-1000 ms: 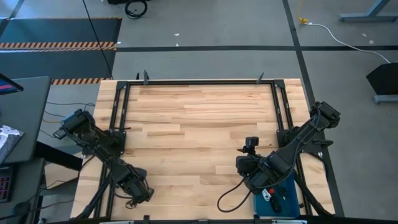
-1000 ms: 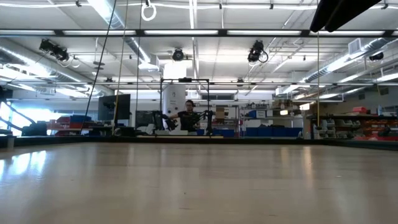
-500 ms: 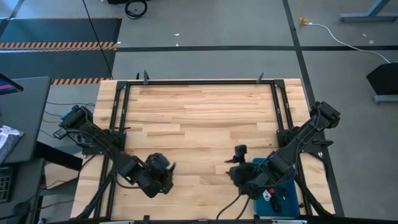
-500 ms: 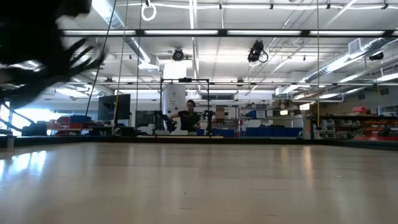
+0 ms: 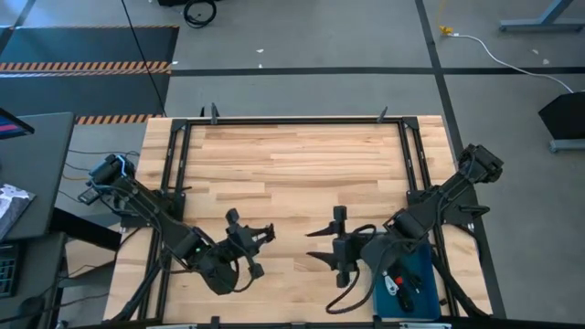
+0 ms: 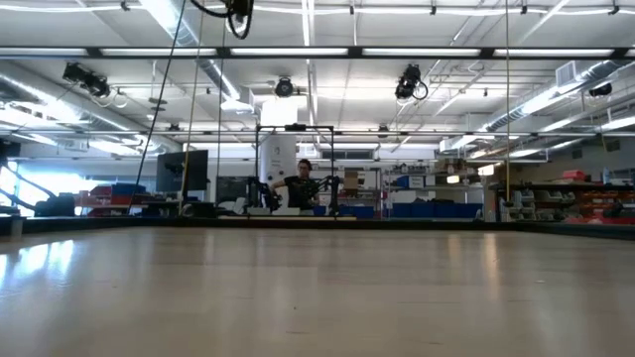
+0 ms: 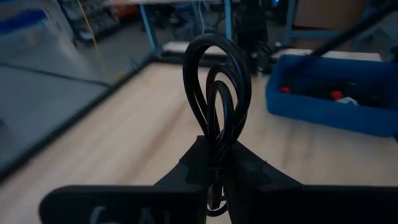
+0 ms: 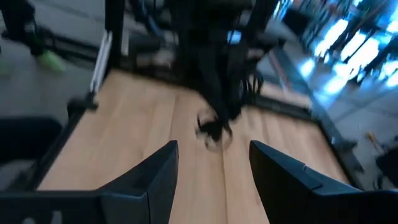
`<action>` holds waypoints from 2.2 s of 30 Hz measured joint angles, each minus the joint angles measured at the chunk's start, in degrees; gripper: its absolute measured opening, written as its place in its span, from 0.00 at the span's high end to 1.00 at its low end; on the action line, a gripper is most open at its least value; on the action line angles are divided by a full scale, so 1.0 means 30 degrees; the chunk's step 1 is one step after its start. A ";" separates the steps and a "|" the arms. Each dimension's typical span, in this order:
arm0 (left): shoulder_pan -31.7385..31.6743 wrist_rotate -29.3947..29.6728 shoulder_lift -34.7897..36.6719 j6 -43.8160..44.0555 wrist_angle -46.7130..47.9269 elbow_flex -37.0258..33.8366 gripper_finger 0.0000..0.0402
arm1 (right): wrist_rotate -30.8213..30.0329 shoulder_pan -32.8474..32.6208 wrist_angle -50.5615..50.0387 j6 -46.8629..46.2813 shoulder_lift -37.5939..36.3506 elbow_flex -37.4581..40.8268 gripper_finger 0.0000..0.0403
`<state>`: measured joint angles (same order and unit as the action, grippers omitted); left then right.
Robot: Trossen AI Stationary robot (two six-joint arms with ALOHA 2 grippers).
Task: Pick and place USB-C Cables
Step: Put the black USB cable into the blue bin
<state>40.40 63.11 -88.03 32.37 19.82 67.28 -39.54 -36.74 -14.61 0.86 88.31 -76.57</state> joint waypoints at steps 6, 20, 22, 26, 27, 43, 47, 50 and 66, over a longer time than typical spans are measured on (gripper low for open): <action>-0.1352 -0.0199 -0.0015 -0.1091 -0.0201 -0.0106 0.92 | 0.0123 0.1017 0.2954 0.1118 0.0212 0.0733 0.49; -0.7804 -1.0095 0.1886 -0.5743 -0.3682 -0.3466 0.92 | -0.0448 0.3642 0.1069 0.1024 -0.1918 0.2764 0.49; -0.8388 -1.1583 0.2448 -0.6904 -0.5756 -0.4484 0.92 | -0.0408 0.3903 0.1430 0.1221 -0.2591 0.3374 0.49; -0.9542 -1.5257 0.3254 -0.8701 -1.1122 -0.6677 0.92 | 0.0743 0.4776 0.2743 0.1232 -0.3824 0.4877 0.49; -0.9883 -1.6308 0.3466 -0.8854 -1.2247 -0.7045 0.92 | 0.1158 0.4999 0.2963 0.1172 -0.4044 0.5219 0.49; -1.0438 -1.8994 0.3698 -0.9015 -1.5150 -0.7574 0.91 | 0.3570 0.5811 0.5777 0.0301 -0.4712 0.7275 0.49; -1.0081 -1.8983 0.3679 -0.9022 -1.5465 -0.7574 0.91 | 0.4204 0.5912 0.6591 0.0482 -0.4506 0.7261 0.49; -0.9959 -1.8854 0.3679 -0.9031 -1.5708 -0.7574 0.91 | 0.4937 0.6014 0.7404 0.0593 -0.4138 0.7246 0.49; -0.9944 -1.9126 0.2825 -0.9437 -1.7411 -0.7568 0.91 | 0.6123 0.6379 0.8474 0.0746 -0.3319 0.7254 0.49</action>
<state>10.57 5.74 -79.55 4.05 -32.41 44.57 -21.17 -17.61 10.82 3.09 78.35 -54.81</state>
